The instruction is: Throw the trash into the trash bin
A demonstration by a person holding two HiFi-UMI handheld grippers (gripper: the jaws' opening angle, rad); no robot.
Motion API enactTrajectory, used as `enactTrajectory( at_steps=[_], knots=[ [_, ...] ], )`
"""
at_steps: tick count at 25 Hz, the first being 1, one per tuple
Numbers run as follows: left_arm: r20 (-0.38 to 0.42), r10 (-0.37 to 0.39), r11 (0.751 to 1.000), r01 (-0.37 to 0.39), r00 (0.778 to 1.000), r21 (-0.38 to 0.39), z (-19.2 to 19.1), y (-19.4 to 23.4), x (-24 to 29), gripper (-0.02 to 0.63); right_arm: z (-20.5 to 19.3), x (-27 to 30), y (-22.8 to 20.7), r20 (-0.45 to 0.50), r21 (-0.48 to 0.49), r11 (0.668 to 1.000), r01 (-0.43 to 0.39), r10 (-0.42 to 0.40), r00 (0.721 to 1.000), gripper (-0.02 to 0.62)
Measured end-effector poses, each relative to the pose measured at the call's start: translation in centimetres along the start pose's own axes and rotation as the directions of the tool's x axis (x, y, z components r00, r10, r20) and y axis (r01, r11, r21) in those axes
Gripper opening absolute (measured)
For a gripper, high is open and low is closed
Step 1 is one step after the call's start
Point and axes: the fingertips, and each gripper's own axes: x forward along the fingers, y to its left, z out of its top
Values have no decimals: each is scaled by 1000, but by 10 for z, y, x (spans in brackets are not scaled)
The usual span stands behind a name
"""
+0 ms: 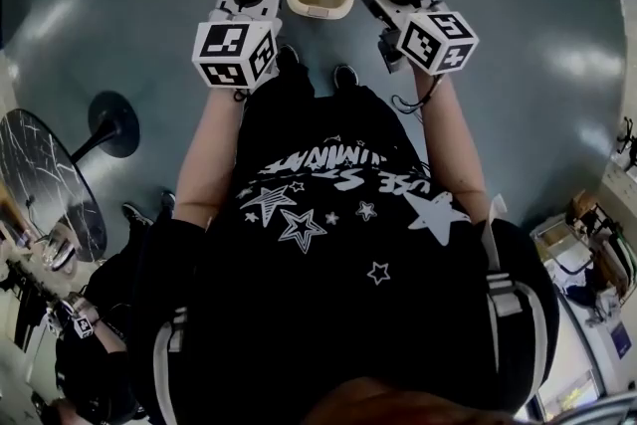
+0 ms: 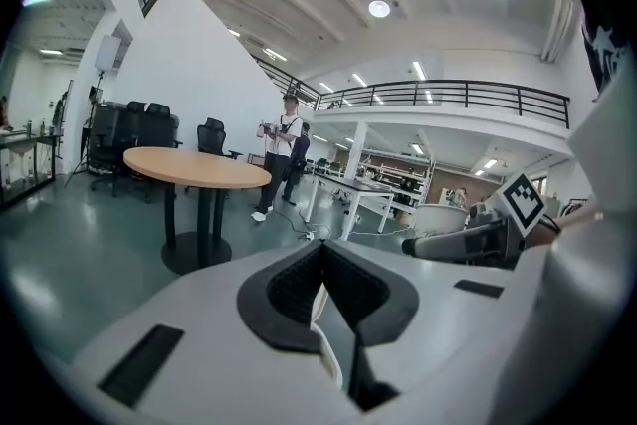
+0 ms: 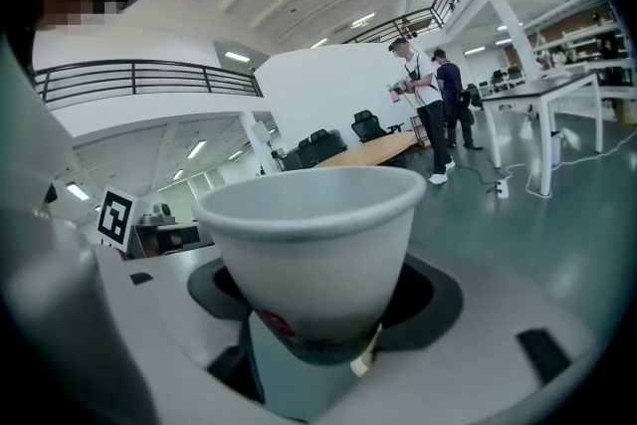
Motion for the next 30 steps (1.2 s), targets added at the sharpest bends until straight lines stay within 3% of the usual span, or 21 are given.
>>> enactTrajectory(
  at_steps=[8,15,21,30],
  knots=[
    [-45,-91,996,91,995,-10,-15,16,20,11,-12,19,1,9,40,996,83,-84,996,322],
    [-116,-109,994,105,987,-43,-54,16,41,11,-40,19,-14,-5,112,986,124,-125,992,322],
    [-133,-82,996,77,988,-44,-83,24,63,11,-67,30,-44,-17,105,984,142,-141,990,322],
    [-146,-14,999,9,989,-36,-110,34,79,11,-74,62,-63,-15,109,991,83,-82,997,322]
  ],
)
